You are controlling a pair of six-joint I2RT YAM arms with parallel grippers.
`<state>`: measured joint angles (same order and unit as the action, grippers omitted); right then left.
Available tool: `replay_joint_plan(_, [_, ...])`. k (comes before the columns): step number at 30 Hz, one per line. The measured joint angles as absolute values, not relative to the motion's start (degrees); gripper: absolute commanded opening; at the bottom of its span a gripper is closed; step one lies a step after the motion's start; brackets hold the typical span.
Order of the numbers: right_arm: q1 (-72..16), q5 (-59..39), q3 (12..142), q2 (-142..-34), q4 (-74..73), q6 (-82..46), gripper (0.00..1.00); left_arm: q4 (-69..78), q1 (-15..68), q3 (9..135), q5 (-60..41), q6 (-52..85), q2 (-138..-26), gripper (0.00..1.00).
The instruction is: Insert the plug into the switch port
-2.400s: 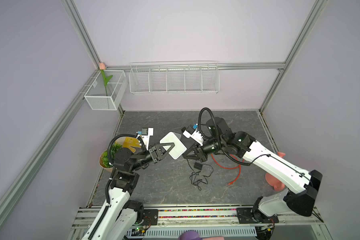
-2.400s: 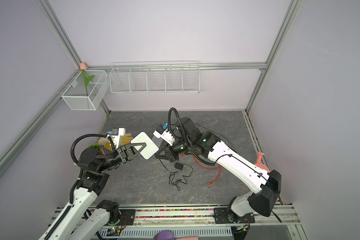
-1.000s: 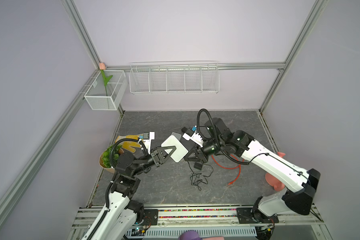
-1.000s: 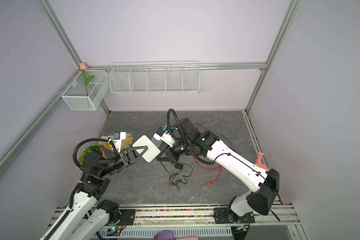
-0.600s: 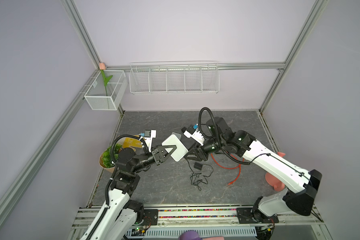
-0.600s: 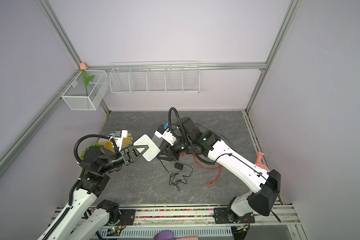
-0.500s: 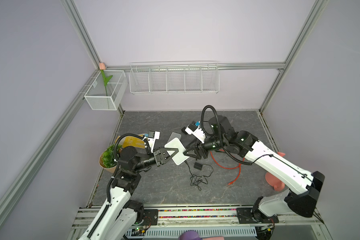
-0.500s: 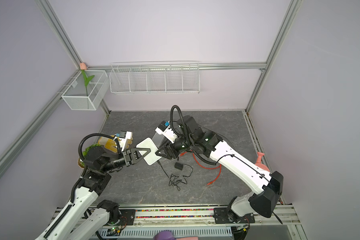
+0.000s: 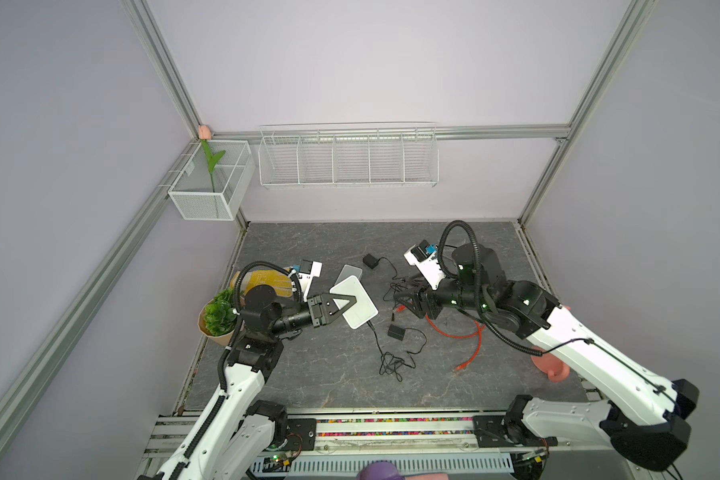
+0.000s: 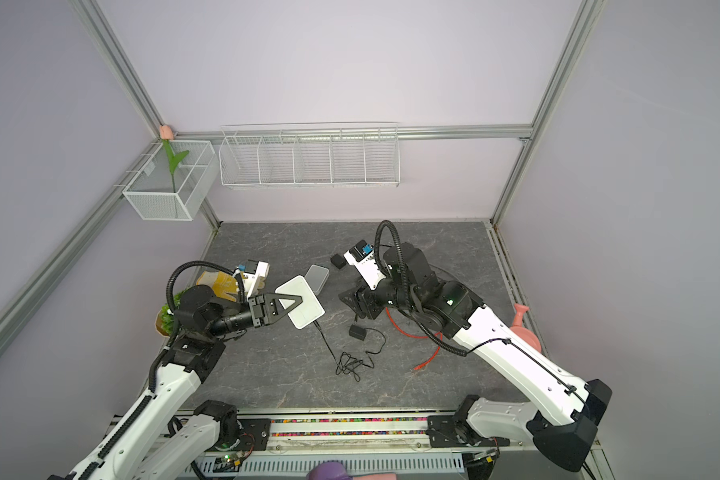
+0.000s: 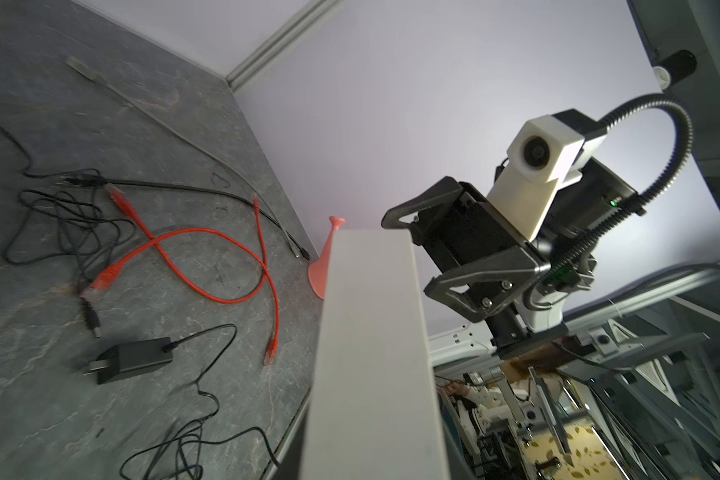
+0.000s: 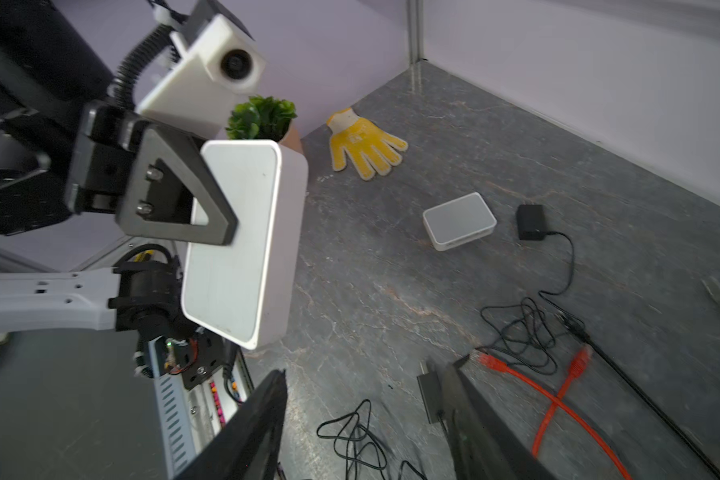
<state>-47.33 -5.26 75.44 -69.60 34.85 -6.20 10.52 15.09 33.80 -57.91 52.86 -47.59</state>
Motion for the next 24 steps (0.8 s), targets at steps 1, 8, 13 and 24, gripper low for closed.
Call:
replay_joint_plan(1, [-47.3, -3.4, 74.9, -70.1, 35.8, -6.8, 0.63, 10.5, 14.6, 33.5, -56.5, 52.6, -48.3, 0.00])
replay_joint_plan(8, [-47.4, 3.6, 68.1, -80.2, 38.3, -9.7, 0.61, 10.8, 13.2, 24.6, -39.0, 49.9, -55.9, 0.00])
replay_joint_plan(13, [-47.5, 4.8, 66.9, -89.8, 38.3, -8.9, 0.63, 16.3, 13.0, 16.1, -30.2, 49.9, -59.1, 0.00])
replay_joint_plan(24, [-47.5, 4.2, 73.9, -103.8, 38.1, -3.9, 0.60, 33.6, 10.1, 10.2, -25.4, 50.0, -73.5, 0.00])
